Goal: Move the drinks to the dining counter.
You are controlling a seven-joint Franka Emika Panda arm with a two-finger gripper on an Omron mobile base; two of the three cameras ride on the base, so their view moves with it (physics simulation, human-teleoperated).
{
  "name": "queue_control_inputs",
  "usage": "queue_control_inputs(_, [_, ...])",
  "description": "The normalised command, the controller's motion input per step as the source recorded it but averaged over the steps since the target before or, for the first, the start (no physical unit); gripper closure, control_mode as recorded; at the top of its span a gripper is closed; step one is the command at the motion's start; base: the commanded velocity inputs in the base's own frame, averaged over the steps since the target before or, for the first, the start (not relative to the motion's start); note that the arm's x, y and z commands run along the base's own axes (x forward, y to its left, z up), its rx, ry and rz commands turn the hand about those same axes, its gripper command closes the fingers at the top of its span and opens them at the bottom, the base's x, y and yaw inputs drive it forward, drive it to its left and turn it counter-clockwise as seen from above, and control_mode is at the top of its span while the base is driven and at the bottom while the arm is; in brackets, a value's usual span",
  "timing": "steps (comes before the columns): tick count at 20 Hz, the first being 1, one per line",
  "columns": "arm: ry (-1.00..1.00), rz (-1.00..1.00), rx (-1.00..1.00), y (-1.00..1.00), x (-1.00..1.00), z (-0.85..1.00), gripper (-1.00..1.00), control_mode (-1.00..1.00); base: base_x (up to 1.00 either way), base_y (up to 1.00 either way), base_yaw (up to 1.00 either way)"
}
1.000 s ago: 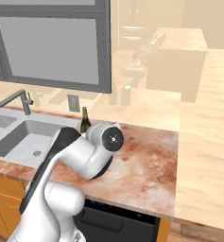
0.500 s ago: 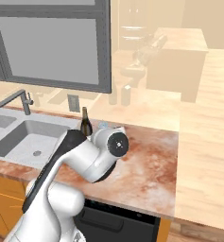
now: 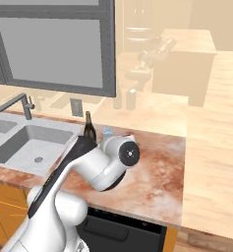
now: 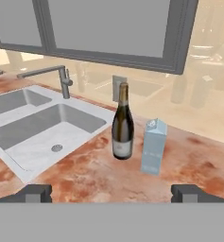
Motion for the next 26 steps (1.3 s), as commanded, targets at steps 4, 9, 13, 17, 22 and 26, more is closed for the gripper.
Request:
queue_control_inputs(4, [0.00, 0.00, 0.03, 0.00, 0.54, -0.38, -1.00, -1.00, 0.00, 0.00, 0.00])
queue_control_inputs(9, [-0.01, -0.01, 0.04, 0.00, 0.48, -0.36, -1.00, -1.00, 0.00, 0.00, 0.00])
queue_control_inputs(13, [-0.01, -0.03, 0.14, 0.00, 0.49, -0.33, -1.00, -1.00, 0.00, 0.00, 0.00])
queue_control_inputs(17, [-0.03, -0.03, 0.12, 0.00, 0.34, -0.24, -1.00, -1.00, 0.00, 0.00, 0.00])
queue_control_inputs(22, [-0.02, -0.02, 0.01, 0.00, 0.21, -0.09, -1.00, -1.00, 0.00, 0.00, 0.00])
queue_control_inputs(26, [0.00, 0.00, 0.00, 0.01, 0.22, 0.00, -1.00, -1.00, 0.00, 0.00, 0.00])
